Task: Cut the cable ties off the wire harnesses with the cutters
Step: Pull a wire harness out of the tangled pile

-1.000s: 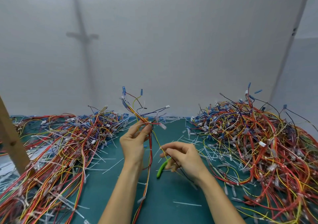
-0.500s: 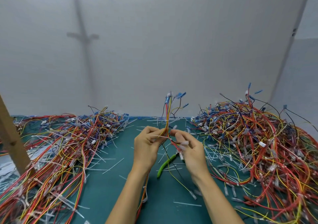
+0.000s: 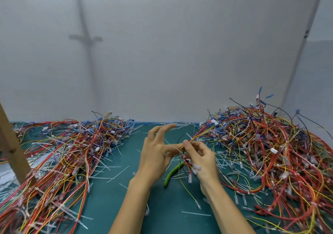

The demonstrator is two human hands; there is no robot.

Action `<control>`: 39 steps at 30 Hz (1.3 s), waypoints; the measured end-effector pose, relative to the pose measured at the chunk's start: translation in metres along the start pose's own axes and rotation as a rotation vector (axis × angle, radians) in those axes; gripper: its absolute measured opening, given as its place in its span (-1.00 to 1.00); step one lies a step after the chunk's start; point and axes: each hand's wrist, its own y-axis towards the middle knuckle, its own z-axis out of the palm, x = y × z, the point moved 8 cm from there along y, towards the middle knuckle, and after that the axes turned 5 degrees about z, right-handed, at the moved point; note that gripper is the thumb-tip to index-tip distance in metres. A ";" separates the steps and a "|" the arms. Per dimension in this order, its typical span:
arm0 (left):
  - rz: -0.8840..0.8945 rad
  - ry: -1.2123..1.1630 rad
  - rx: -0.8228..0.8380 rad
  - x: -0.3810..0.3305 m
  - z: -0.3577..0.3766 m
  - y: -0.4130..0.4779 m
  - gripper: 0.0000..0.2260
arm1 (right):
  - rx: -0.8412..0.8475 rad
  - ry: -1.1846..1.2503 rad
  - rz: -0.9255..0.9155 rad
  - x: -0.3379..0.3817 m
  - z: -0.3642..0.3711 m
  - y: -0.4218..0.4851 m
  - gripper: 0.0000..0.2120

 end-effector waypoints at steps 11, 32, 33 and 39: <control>-0.263 -0.451 -0.055 0.020 0.005 -0.005 -0.06 | -0.088 0.093 0.015 -0.003 -0.017 0.007 -0.92; -0.512 -0.916 0.368 0.023 0.038 -0.023 -0.97 | -0.109 0.049 -0.077 0.010 -0.023 0.010 -0.87; -0.507 -0.916 0.367 0.023 0.037 -0.022 -0.96 | -0.107 0.042 -0.073 0.010 -0.023 0.010 -0.86; -0.555 -0.941 0.307 0.029 0.039 -0.026 -0.89 | -0.065 0.068 -0.016 0.009 -0.018 0.009 -0.78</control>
